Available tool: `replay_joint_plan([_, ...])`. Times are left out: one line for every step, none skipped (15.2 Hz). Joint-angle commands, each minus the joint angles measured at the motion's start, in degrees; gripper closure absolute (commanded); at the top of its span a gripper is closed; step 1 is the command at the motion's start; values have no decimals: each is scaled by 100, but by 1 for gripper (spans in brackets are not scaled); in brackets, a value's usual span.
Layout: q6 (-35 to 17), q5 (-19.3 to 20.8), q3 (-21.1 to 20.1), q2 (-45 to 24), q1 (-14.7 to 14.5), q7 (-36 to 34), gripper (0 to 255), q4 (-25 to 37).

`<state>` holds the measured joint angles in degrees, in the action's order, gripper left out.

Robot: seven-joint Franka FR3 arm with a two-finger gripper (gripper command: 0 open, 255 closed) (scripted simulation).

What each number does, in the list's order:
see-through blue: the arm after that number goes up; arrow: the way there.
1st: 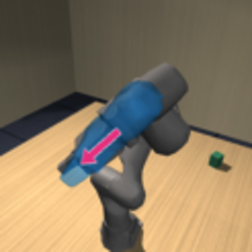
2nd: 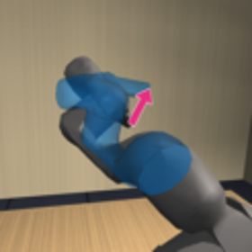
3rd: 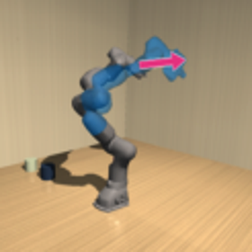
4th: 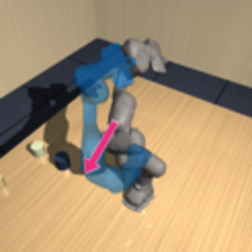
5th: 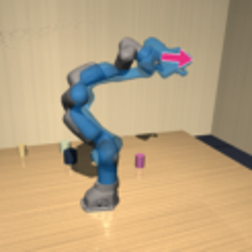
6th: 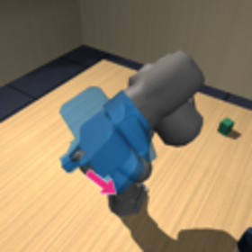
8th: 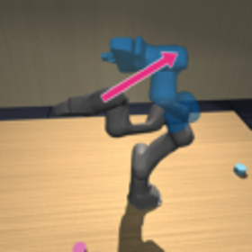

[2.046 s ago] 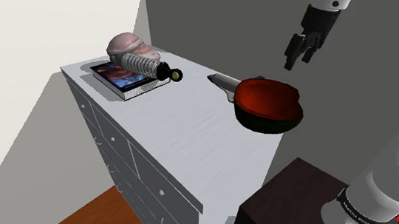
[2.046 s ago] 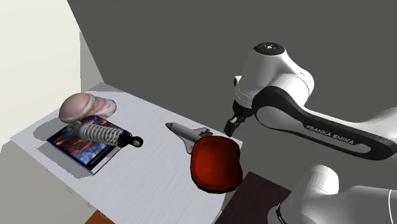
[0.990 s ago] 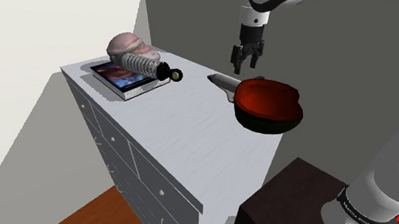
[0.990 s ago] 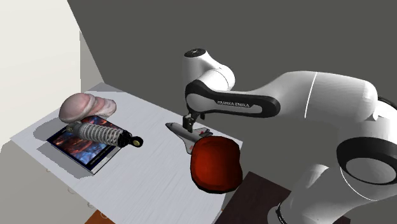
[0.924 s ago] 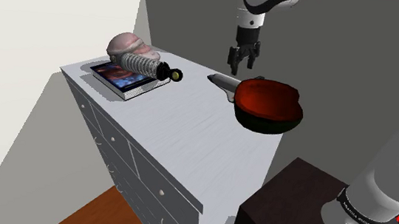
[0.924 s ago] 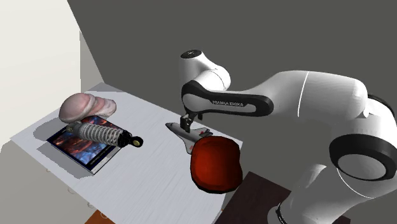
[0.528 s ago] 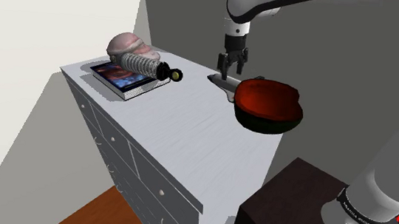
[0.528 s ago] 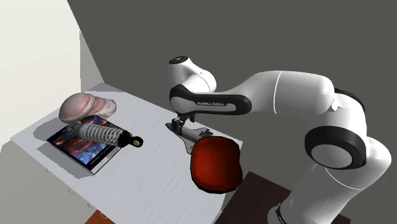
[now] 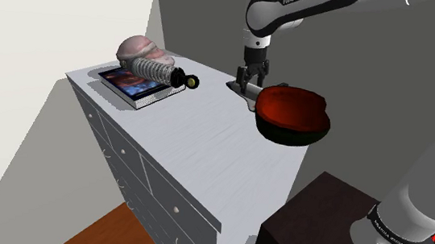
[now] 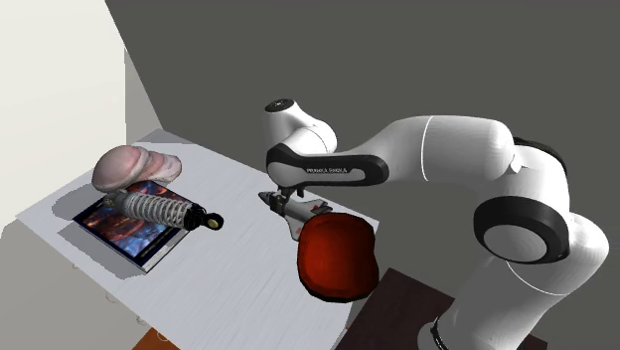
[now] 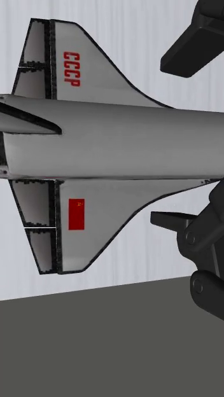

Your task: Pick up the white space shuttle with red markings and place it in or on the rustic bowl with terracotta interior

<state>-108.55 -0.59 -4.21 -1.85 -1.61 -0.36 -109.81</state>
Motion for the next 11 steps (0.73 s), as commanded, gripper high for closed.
replay_joint_plan([-10,0,0,-1,0,0,0,-7])
replay_joint_plan([-10,0,0,-1,0,0,0,-7])
replay_joint_plan([-10,0,0,-1,0,0,0,-7])
replay_joint_plan([-8,0,0,-1,0,0,0,-6])
replay_joint_plan([-8,0,0,-1,0,0,255,-6])
replay_joint_plan([-8,0,0,-1,0,0,255,-6])
replay_joint_plan([-8,0,0,-1,0,0,255,-6])
replay_joint_plan([-9,0,0,-2,0,0,255,-6])
replay_joint_plan([-8,0,0,-2,0,1,255,-6])
replay_joint_plan([-9,0,0,-1,0,0,255,-7])
replay_joint_plan([-9,0,0,-1,0,0,255,-7])
